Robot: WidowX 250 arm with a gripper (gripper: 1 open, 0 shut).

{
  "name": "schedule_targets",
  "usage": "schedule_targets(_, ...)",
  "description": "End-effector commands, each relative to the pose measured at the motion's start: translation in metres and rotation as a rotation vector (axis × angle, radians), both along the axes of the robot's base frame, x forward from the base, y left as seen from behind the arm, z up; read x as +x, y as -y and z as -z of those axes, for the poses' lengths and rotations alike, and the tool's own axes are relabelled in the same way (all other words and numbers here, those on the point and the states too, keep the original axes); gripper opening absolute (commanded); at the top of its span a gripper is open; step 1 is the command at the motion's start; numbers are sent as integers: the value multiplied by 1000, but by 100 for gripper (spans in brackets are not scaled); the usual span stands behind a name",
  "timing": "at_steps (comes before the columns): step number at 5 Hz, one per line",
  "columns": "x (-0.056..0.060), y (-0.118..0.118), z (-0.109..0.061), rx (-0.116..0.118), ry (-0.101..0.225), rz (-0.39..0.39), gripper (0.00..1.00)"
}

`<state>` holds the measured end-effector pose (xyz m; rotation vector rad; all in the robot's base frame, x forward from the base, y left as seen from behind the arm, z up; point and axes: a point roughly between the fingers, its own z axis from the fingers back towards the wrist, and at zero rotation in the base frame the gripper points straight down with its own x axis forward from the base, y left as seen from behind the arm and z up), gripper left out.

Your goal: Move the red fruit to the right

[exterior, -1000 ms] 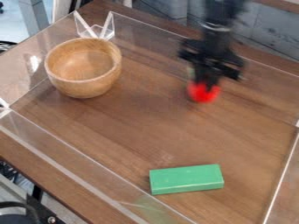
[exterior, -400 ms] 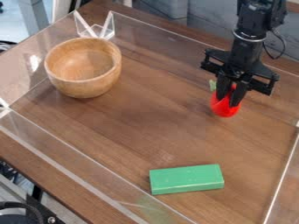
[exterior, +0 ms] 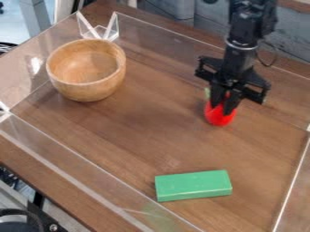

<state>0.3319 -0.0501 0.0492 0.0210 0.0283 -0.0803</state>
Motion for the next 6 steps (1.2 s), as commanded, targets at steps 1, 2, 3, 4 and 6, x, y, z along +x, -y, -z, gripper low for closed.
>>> schedule_targets(1,7,13,-10,-14,59,2,0)
schedule_targets(2,6,25,-4,-16,48,-8,0)
schedule_targets(3,0,40,-16,-8,45,-12,0)
schedule_targets(4,-9,52,-26,-2,37,45,0)
schedule_targets(6,-22,69,-28,11,-6,117,0)
